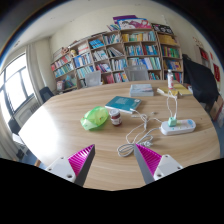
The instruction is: Unplug charger
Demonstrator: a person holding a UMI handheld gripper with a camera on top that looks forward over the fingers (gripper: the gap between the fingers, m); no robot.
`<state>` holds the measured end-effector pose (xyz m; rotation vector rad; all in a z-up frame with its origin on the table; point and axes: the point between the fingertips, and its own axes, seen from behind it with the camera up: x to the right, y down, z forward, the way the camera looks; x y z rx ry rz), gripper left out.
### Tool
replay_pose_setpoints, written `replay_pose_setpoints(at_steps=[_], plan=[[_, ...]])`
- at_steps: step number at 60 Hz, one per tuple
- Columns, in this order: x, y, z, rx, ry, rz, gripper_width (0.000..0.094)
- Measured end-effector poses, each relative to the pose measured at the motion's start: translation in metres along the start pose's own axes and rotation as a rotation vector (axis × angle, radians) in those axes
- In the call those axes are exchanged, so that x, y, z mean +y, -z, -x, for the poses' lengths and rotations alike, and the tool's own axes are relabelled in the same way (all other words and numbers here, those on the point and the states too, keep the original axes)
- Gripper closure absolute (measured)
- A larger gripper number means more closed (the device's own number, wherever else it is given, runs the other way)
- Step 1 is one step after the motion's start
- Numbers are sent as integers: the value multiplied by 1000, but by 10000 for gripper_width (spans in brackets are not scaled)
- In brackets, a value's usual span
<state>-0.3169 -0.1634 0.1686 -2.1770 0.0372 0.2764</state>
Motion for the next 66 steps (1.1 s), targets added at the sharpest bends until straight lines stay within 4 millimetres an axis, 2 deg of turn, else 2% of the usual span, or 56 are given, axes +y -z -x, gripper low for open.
replay_pose_setpoints(at_steps=[10,19,24,29,35,41,48,57,60,63,66], plan=[[-10,3,-23,31,-64,-20,107],[-15,-8,-61,87,-83,-21,111],[-18,-16,-92,103,-76,-14,112],[-8,-38,-138,158,-83,25,118],[-9,-61,-191,209,-87,37,123],[-30,-83,-235,243,-54,0,123],[-39,-117,-279,280,-22,-6,134],[-63,-149,-296,255,76,-90,241],[-57,-163,-294,219,73,-78,291],[-41,-180,-291,199,52,-57,360],[-32,-185,-301,206,49,-53,465]])
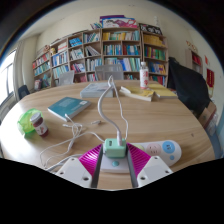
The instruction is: Unplug charger
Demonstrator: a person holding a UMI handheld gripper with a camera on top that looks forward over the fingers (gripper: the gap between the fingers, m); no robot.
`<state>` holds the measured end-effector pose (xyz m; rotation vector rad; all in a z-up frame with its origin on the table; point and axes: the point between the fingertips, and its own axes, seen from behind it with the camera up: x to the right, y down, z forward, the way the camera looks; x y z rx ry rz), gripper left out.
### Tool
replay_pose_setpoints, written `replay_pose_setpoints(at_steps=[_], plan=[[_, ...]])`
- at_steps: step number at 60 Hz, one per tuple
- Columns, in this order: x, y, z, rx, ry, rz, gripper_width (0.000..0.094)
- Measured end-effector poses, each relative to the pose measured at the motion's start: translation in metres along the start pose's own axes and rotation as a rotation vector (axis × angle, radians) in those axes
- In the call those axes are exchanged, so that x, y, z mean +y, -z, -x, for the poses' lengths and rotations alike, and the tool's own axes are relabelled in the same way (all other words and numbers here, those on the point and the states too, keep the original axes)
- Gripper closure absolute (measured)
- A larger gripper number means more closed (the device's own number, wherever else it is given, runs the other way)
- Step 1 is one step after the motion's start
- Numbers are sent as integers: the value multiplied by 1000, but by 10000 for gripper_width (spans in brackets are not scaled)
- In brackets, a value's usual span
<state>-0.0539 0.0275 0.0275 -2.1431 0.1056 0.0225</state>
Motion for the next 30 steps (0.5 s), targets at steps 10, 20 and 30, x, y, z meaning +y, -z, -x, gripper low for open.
replay_pose_setpoints(at_steps=[10,20,30], plan=[[-2,-5,-2,14,88,-37,661],[-3,-2,-2,-48,61,24,703],[-16,6,-3,-47,25,102,712]])
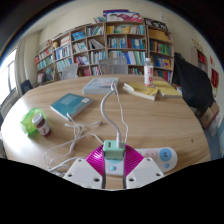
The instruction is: Unplug charger
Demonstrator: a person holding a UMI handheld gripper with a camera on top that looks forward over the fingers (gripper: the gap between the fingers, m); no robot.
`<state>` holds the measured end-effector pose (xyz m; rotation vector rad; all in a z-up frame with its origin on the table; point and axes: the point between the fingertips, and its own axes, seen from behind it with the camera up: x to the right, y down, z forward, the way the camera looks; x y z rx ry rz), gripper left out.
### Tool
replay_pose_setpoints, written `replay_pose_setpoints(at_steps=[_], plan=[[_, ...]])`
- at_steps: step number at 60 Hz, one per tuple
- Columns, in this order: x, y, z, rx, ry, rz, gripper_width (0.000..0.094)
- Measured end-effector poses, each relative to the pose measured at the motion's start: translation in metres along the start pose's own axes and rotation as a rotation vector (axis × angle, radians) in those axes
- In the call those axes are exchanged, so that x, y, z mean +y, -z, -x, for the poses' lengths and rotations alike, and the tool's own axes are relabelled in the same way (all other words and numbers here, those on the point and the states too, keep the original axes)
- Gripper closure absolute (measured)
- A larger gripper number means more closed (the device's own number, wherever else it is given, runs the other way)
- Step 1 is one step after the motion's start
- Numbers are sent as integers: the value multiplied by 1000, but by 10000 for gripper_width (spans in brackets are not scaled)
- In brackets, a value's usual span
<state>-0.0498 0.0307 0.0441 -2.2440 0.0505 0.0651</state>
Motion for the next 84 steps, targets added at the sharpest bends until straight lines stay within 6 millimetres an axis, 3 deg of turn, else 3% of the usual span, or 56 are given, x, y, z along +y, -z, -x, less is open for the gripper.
replay_pose_setpoints(at_steps=[6,8,12,14,17,21,22,27,33,39,43,48,54,65,67,70,76,84], plan=[[-106,50,-30,147,63,-298,712],[-132,70,-30,157,67,-337,713],[-153,85,-21,110,52,-340,712],[-151,88,-19,118,74,-335,710],[-158,106,-35,154,117,-315,710],[-140,115,-53,200,161,-270,711],[-124,108,-57,211,160,-252,713],[-77,122,-92,240,128,-96,694],[-9,122,-150,313,129,55,692],[24,114,-203,379,110,120,691],[45,96,-217,357,75,159,678],[68,72,-220,284,23,234,673],[82,49,-218,212,22,306,649],[64,28,-226,158,78,347,584],[67,21,-223,138,73,360,535],[66,18,-221,117,56,360,367],[58,23,-236,164,78,333,96],[55,37,-229,157,37,308,94]])
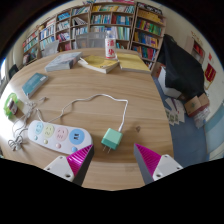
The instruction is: Unplug charger
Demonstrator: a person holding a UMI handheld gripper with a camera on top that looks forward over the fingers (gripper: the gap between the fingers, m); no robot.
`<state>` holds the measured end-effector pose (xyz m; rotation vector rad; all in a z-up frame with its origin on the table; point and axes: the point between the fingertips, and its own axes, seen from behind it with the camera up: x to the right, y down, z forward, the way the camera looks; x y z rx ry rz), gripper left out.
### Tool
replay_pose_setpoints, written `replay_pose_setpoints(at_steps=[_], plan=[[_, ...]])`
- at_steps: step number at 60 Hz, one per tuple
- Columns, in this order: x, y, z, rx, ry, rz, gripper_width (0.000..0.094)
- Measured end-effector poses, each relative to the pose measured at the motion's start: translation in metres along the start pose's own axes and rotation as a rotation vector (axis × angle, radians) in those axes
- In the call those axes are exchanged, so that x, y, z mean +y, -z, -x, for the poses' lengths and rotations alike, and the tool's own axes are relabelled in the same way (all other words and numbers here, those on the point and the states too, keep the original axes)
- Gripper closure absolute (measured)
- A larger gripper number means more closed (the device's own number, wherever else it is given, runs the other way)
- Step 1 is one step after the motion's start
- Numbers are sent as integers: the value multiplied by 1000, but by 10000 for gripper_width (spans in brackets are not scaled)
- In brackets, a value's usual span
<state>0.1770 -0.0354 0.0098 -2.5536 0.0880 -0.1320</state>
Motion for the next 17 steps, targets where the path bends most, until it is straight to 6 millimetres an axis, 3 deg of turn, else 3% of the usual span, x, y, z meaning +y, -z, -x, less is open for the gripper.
replay_pose_setpoints(at_steps=[5,17], plan=[[1,19,4,14,-12,-29,87],[19,89,20,82,-63,-75,88]])
